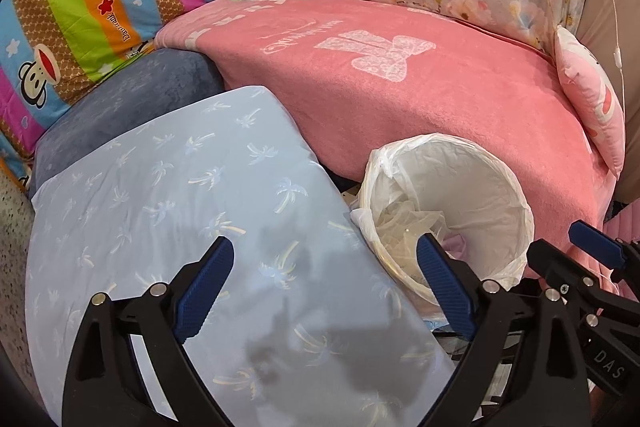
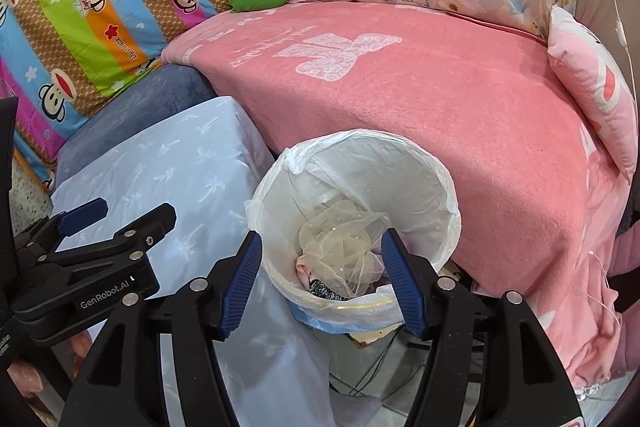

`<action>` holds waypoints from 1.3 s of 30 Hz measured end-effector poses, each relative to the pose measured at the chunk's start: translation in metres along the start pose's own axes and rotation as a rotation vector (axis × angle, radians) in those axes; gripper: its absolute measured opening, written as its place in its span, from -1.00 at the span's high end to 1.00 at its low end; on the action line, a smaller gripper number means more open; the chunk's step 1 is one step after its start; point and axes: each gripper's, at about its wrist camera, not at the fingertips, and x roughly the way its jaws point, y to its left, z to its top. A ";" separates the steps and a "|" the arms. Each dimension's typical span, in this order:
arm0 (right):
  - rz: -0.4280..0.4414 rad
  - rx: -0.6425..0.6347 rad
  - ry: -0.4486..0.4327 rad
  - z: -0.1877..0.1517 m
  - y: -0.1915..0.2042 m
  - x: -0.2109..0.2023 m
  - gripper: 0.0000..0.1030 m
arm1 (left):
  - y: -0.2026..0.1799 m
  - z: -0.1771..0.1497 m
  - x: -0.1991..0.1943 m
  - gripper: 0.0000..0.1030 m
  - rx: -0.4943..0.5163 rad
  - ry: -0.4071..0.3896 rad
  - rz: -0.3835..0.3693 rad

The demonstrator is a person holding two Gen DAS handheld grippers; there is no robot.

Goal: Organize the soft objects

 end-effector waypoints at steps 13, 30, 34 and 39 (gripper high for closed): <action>-0.018 -0.013 -0.017 -0.010 -0.001 -0.001 -0.64 | 0.002 -0.008 -0.004 -0.77 -0.006 0.011 0.015; -0.072 -0.053 -0.053 -0.022 0.001 -0.005 -0.88 | -0.004 -0.018 -0.007 -0.80 0.015 -0.010 0.052; -0.087 -0.050 -0.054 -0.023 -0.001 -0.006 -0.88 | -0.008 -0.019 -0.007 -0.83 0.032 -0.015 0.067; -0.088 -0.043 -0.054 -0.024 -0.003 -0.005 -0.88 | -0.009 -0.020 -0.006 -0.84 0.022 -0.005 0.069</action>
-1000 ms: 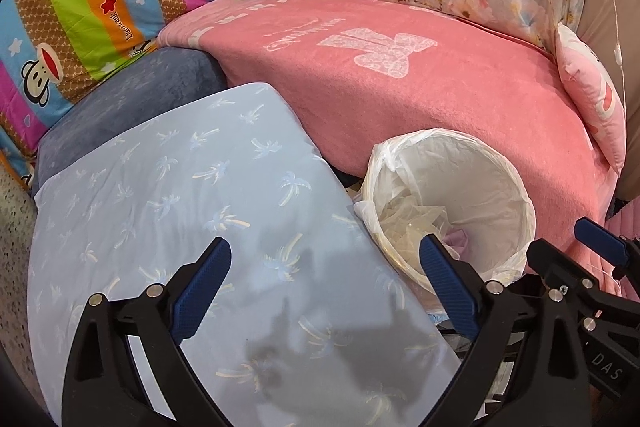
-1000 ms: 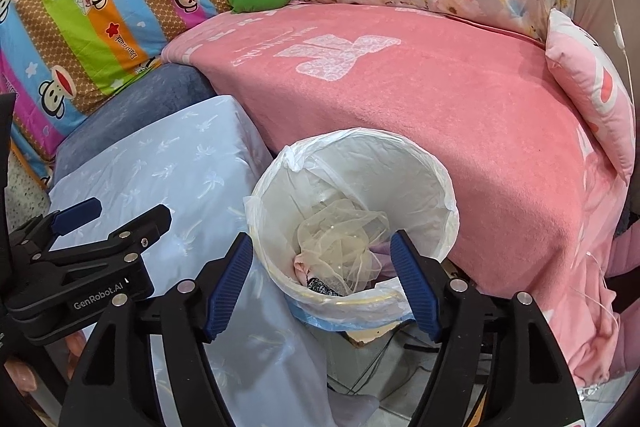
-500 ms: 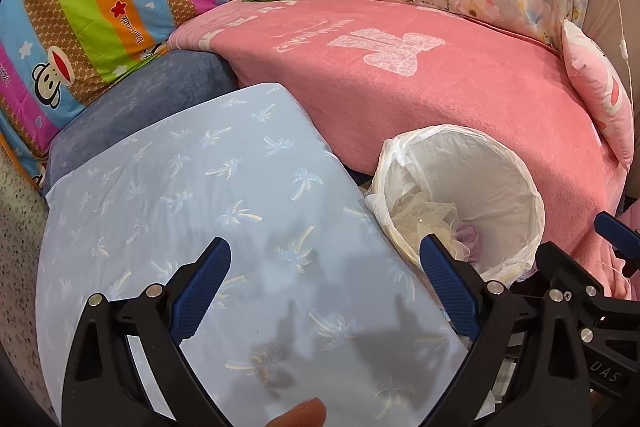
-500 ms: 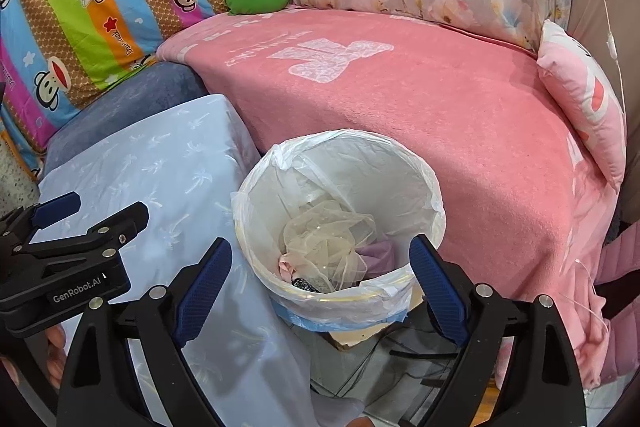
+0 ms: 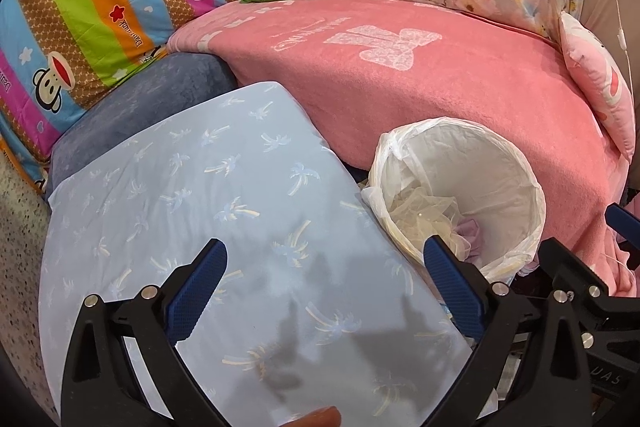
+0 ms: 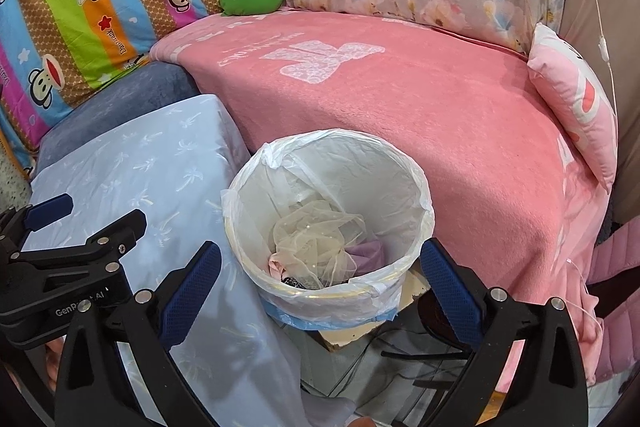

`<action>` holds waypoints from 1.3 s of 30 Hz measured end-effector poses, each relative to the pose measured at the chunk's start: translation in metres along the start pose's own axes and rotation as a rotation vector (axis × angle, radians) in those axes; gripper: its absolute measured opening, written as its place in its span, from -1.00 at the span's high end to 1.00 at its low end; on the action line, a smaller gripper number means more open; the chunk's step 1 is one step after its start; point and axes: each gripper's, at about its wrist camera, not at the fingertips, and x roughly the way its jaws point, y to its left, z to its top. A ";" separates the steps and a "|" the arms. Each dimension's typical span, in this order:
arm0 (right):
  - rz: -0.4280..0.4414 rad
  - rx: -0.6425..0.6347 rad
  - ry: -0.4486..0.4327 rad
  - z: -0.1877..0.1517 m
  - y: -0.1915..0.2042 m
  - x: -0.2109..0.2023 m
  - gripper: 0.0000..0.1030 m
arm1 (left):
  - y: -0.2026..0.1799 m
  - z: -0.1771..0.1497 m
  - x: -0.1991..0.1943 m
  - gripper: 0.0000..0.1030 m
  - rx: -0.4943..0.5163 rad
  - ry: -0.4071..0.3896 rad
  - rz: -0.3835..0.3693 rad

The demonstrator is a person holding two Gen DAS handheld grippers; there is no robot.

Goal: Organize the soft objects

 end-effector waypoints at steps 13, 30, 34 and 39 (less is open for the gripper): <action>-0.013 -0.005 0.015 -0.004 -0.002 0.005 -0.88 | -0.004 -0.003 0.001 -0.86 -0.003 0.012 0.023; -0.030 -0.001 0.027 -0.008 -0.006 0.006 -0.88 | -0.008 -0.007 0.000 -0.86 -0.018 0.028 0.040; -0.032 -0.001 0.028 -0.009 -0.007 0.006 -0.88 | -0.009 -0.008 0.000 -0.86 -0.010 0.033 0.043; -0.034 -0.002 0.030 -0.010 -0.008 0.007 -0.88 | -0.009 -0.010 0.001 -0.86 -0.015 0.041 0.045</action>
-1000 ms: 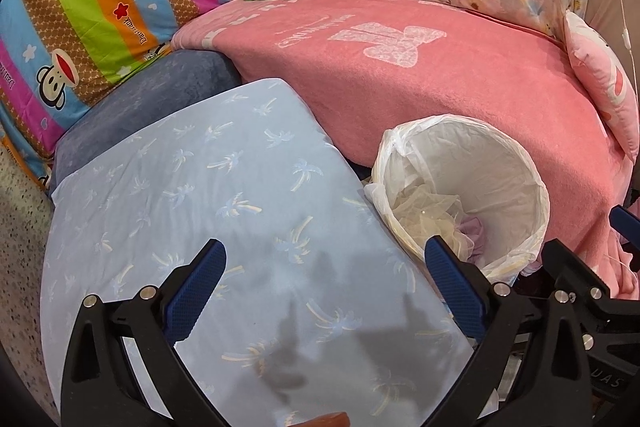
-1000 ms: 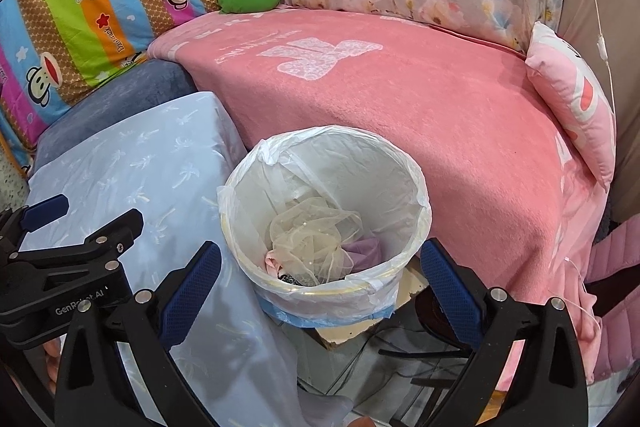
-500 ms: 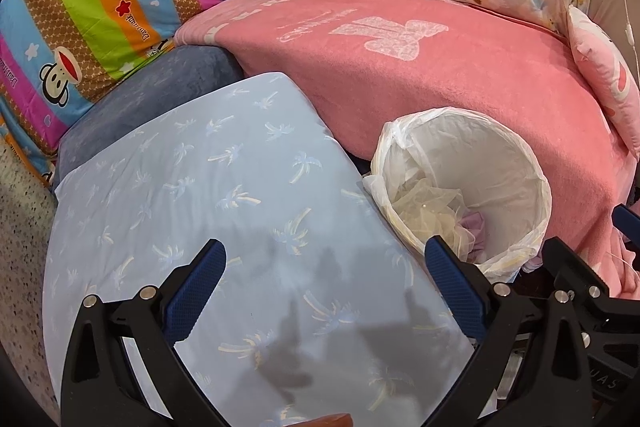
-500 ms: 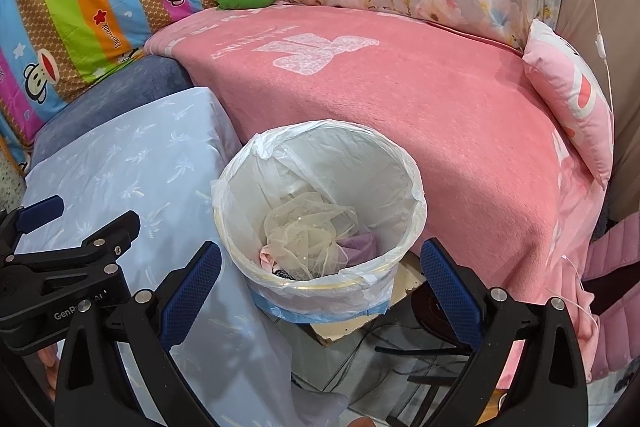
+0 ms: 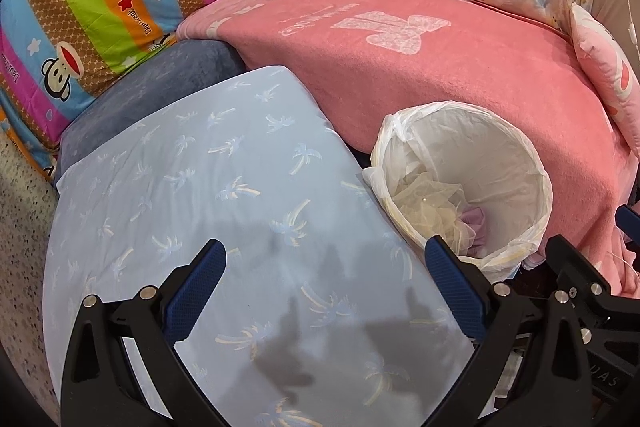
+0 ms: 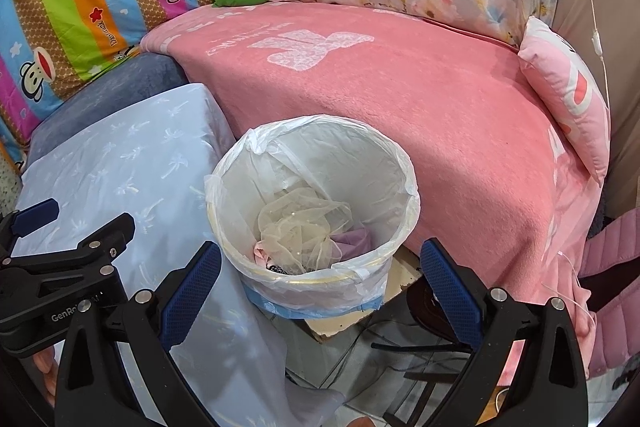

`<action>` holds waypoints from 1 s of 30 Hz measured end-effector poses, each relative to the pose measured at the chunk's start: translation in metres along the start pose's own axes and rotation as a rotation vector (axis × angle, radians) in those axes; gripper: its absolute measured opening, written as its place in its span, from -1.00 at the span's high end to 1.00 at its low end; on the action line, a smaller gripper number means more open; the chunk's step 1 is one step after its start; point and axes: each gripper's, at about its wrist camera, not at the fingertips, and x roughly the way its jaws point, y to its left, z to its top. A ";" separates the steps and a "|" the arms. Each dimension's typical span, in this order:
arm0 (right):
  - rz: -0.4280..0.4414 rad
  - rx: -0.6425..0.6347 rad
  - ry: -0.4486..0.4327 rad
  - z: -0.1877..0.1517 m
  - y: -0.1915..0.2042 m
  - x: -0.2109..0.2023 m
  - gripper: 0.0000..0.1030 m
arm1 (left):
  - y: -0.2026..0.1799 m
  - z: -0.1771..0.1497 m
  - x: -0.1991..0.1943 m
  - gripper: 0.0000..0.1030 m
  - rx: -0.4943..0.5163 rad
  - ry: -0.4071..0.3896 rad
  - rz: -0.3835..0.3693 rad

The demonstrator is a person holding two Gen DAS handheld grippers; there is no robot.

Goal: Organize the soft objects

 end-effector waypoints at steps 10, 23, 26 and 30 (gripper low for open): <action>-0.004 0.004 0.003 -0.002 -0.003 -0.001 -0.88 | 0.000 -0.001 0.001 -0.86 -0.008 0.008 0.000; -0.006 0.003 0.005 -0.002 -0.003 -0.002 -0.88 | 0.001 -0.001 0.001 -0.86 -0.008 0.007 0.003; -0.006 0.004 0.005 -0.002 -0.003 -0.002 -0.88 | 0.000 -0.001 0.001 -0.86 -0.007 0.005 0.005; -0.006 0.004 0.004 -0.002 -0.003 -0.002 -0.88 | 0.000 -0.001 0.000 -0.86 -0.007 0.006 0.005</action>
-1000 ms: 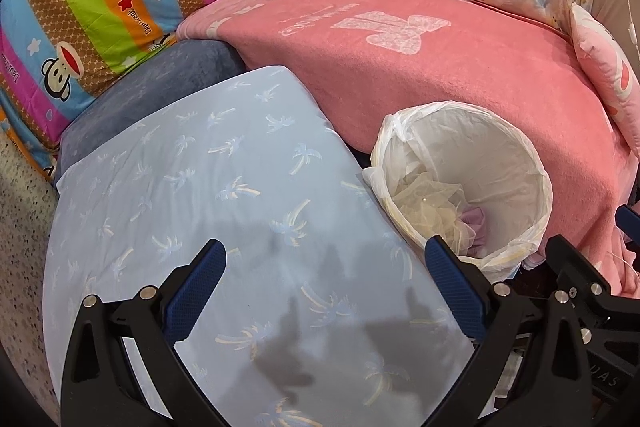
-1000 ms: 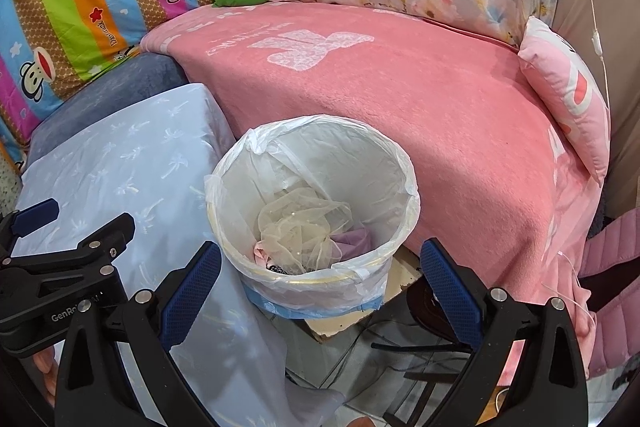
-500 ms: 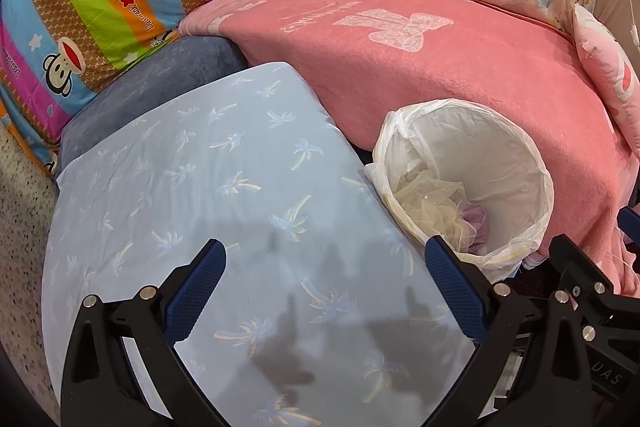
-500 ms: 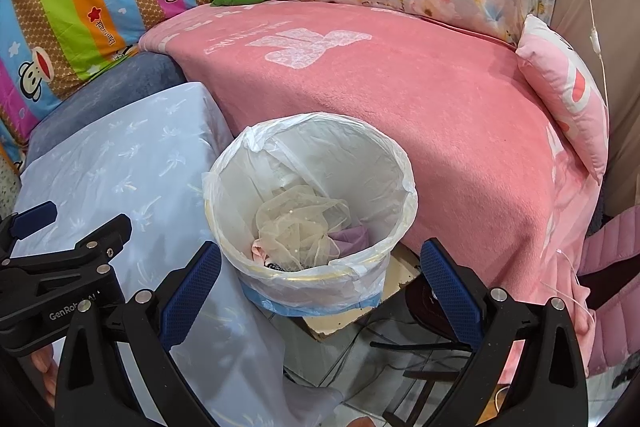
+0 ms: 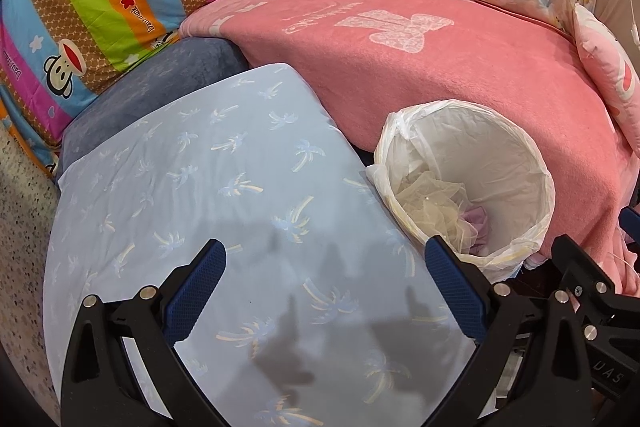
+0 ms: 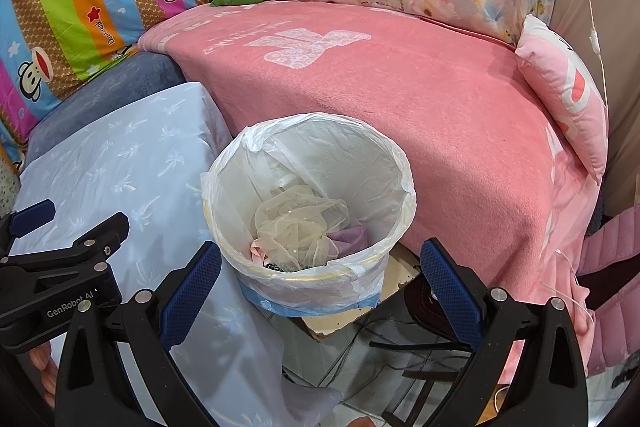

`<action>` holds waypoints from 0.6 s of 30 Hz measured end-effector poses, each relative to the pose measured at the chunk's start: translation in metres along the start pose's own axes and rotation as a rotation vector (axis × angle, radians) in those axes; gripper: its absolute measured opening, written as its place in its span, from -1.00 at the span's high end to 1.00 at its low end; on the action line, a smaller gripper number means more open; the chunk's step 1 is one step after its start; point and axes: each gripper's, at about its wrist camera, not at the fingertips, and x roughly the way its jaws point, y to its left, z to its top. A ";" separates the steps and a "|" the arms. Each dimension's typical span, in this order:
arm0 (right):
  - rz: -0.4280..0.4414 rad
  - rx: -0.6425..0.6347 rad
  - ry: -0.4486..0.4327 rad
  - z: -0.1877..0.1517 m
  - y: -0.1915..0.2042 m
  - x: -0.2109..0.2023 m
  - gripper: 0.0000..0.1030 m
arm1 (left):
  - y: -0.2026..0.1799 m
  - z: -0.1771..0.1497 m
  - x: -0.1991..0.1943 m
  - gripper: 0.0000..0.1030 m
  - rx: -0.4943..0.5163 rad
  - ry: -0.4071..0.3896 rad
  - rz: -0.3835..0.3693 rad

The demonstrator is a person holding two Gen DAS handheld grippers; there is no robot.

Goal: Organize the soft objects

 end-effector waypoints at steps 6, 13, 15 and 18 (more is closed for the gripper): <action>-0.003 -0.001 0.001 0.000 0.000 0.000 -0.88 | 0.000 0.000 0.000 -0.86 0.004 -0.001 -0.001; -0.002 -0.001 0.001 0.000 -0.001 0.000 -0.88 | -0.001 0.001 0.001 -0.86 0.006 -0.001 0.002; -0.002 -0.001 0.001 0.000 0.000 0.000 -0.88 | -0.002 0.001 0.001 -0.86 0.008 -0.002 0.002; -0.003 -0.001 0.001 0.000 0.000 0.000 -0.88 | -0.002 0.001 0.001 -0.86 0.006 -0.001 0.002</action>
